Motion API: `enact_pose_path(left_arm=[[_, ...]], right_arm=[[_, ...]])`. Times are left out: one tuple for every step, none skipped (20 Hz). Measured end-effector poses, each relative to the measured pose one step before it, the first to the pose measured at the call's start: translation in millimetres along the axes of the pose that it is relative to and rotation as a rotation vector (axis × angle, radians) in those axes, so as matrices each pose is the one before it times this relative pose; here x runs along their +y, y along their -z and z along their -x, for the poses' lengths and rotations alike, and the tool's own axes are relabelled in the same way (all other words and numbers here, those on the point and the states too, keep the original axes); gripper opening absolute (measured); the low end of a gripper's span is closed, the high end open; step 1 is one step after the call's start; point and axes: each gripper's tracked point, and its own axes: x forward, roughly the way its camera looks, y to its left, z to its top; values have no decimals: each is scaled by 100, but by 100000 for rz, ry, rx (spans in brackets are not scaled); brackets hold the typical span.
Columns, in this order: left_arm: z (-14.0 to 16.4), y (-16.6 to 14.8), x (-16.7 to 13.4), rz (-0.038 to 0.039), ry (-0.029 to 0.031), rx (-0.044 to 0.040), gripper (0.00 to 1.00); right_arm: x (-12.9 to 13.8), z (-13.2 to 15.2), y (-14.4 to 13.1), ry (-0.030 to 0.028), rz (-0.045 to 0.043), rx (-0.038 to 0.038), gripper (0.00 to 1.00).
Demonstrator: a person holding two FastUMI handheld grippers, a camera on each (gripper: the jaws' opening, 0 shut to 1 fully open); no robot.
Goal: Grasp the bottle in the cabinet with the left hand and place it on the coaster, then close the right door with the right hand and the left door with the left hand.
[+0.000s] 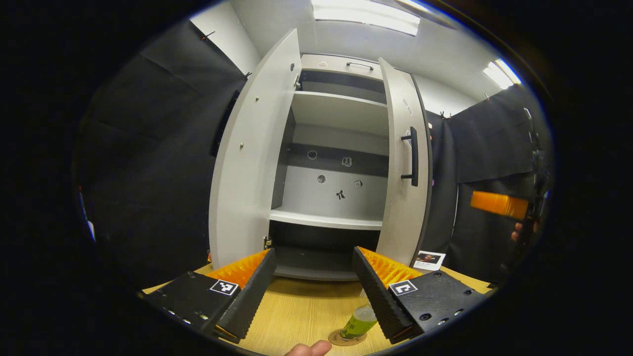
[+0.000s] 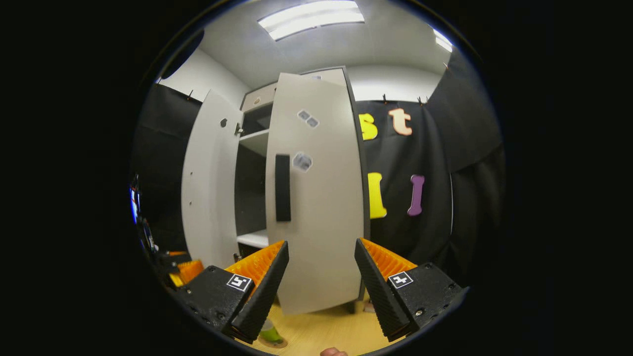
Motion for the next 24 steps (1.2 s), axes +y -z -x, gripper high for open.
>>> enact_pose_path(left_arm=[[-9, -381, 261, -438, -683, -514, 95], [-37, -345, 262, -110, -415, -628, 95], [3, -433, 269, 127, -535, -742, 95], [38, -445, 307, 178, -753, -782, 95], [118, -507, 394, 94, -1289, -798, 95], [128, -867, 754, 298, -2008, -1522, 95], [139, -1052, 622, 319, -1251, -1830, 95], [297, -1352, 800, 223, -1718, -2097, 95], [206, -1489, 990, 519, -1727, -2643, 95], [247, -1649, 1285, 612, -2087, -2923, 99], [28, -1792, 1745, 658, -3390, -3053, 95], [-401, -1519, 1920, 854, -3966, -2861, 95], [-638, -1433, 2164, 476, -4813, -2358, 99], [-1113, -1095, 2328, 71, -5180, -2019, 99], [-1049, -812, 1921, 440, -4544, -2105, 99], [-1032, -728, 1518, 930, -3647, -1886, 99], [-1309, -321, 1019, 1495, -2111, -1272, 95], [-1359, -77, 696, 2049, -818, 182, 99], [-1243, 459, 637, 2704, -457, 2222, 95], [-606, 590, 723, 3518, 573, 2713, 90], [-615, 799, 728, 3845, -87, 3124, 99], [-100, 558, 586, 3522, -455, 2555, 99], [-398, 568, 391, 2825, -66, 2228, 95], [-157, 348, 224, 1746, 298, 1594, 100]], right_arm=[[-143, 246, 1080, 1257, 88, 1022, 82], [61, 188, 955, 850, 244, 1121, 82], [89, 54, 663, 831, 3, 833, 82], [124, 120, 493, 679, -189, 590, 83], [179, 164, 284, 444, -736, -100, 83], [274, 40, 207, -31, -733, -516, 83], [159, -83, 145, 247, -729, -186, 83], [116, -83, 389, 20, -768, 395, 83], [262, -47, 311, -474, -481, 1195, 83], [254, 20, 279, -379, -611, 727, 82], [160, 78, 57, -410, -574, 102, 83], [222, 89, 71, -248, -267, 422, 83], [99, 88, 132, -222, 286, 778, 83], [154, 158, 160, -463, 281, 557, 82], [88, 64, 177, -342, -81, 616, 83], [103, 77, 117, -584, -448, 638, 83], [18, 29, 43, -167, -711, 641, 83], [-118, 217, 136, 139, -655, 460, 83], [-108, 133, -87, 263, -446, 176, 83], [-199, 269, -87, 615, -253, -96, 83], [-203, 277, -254, 444, -121, -641, 83], [-114, 345, -251, 544, 330, -430, 83], [-375, 309, -189, 966, 861, -257, 83], [-384, 359, -89, 1094, 1357, 53, 83]])
